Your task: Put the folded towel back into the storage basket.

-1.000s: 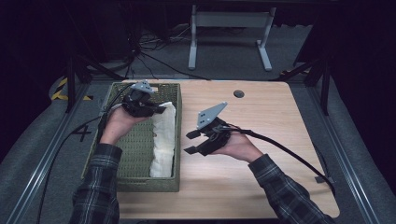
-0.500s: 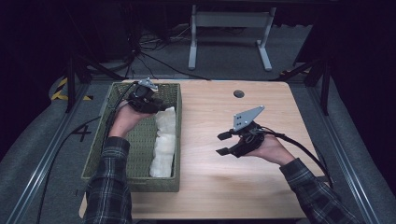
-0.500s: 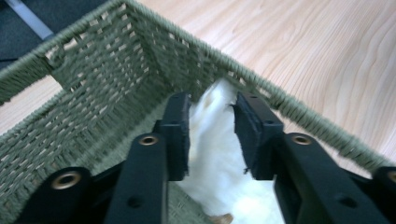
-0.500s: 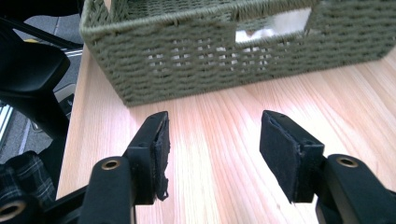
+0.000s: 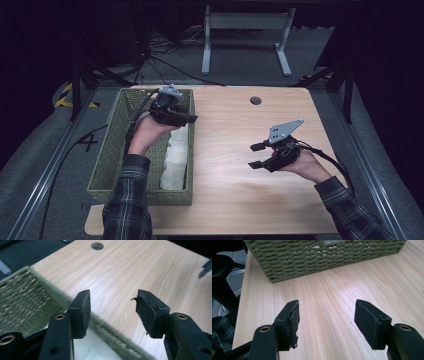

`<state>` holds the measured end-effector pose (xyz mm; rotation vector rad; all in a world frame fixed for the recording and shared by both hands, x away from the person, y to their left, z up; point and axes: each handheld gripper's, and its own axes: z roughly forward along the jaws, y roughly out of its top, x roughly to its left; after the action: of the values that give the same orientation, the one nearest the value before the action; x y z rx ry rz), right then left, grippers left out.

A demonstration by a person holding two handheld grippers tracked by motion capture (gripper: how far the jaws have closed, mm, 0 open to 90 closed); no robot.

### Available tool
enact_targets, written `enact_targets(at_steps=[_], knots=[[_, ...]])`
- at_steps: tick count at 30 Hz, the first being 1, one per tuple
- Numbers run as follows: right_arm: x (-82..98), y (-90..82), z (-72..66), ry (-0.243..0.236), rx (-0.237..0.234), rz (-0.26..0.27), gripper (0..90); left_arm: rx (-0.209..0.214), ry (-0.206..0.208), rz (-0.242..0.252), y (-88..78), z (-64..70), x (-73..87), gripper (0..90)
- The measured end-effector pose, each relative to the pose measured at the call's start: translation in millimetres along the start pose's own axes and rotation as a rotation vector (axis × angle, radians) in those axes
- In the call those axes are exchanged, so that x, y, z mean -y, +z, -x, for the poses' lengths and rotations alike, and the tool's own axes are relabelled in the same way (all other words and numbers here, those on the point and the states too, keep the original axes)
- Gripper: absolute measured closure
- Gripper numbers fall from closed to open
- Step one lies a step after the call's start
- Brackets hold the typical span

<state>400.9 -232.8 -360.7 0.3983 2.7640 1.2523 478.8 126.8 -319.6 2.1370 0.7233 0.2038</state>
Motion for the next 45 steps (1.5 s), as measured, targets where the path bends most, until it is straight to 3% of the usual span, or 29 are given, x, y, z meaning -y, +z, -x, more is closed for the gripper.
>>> enact_targets(at_steps=[6,15,25,34,45], knots=[[10.8,-2.9,6.8,0.004,0.014,-0.012,37.0,0.012,0.011,-0.005,5.0,20.8,-5.8,41.9],[20.3,-12.5,10.6,0.021,0.04,-0.012,36.6,0.026,-0.01,0.025,15.6,46.8,-8.1,38.4],[37.9,-22.3,9.2,0.041,0.085,-0.009,35.2,0.012,0.008,-0.011,34.1,81.6,-8.2,35.2],[55.9,-26.6,6.9,0.071,0.11,-0.017,33.4,0.009,0.046,-0.033,59.5,122.3,-7.1,34.9],[85.1,-33.6,3.4,0.097,0.132,-0.048,32.3,0.041,0.039,-0.055,89.9,156.9,7.9,32.9]])
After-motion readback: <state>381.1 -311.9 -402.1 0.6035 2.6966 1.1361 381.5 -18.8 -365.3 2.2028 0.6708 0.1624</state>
